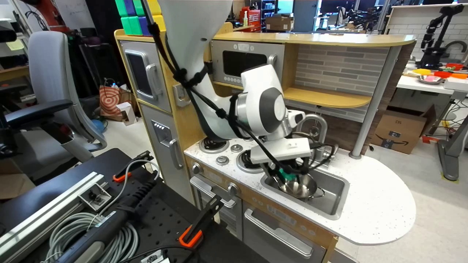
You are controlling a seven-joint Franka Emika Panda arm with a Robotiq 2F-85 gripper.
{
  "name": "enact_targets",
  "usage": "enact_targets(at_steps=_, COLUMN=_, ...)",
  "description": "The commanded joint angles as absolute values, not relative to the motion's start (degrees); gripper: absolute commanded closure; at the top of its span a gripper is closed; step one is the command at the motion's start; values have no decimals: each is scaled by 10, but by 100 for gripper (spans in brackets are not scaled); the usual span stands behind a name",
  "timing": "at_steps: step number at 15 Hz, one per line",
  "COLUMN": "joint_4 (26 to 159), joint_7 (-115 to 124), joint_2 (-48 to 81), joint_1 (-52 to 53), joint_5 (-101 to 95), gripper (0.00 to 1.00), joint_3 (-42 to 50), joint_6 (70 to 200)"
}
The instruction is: Remove the plastic green grapes from the stove and place it in the silver pot in the sink
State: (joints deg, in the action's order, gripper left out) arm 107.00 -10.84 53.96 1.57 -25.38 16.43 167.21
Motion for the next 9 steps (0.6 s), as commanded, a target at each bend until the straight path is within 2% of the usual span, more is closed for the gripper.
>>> enact_targets(at_steps=1, joint_4=1012, joint_7=-93, joint_2=575, joint_1=-31, joint_5=-209, gripper=81, joint_3=172, joint_6=1611)
enact_targets(at_steps=9, joint_4=875, joint_7=-59, joint_2=633, joint_1=-47, joint_5=-178, gripper=81, joint_3=143, joint_6=1503)
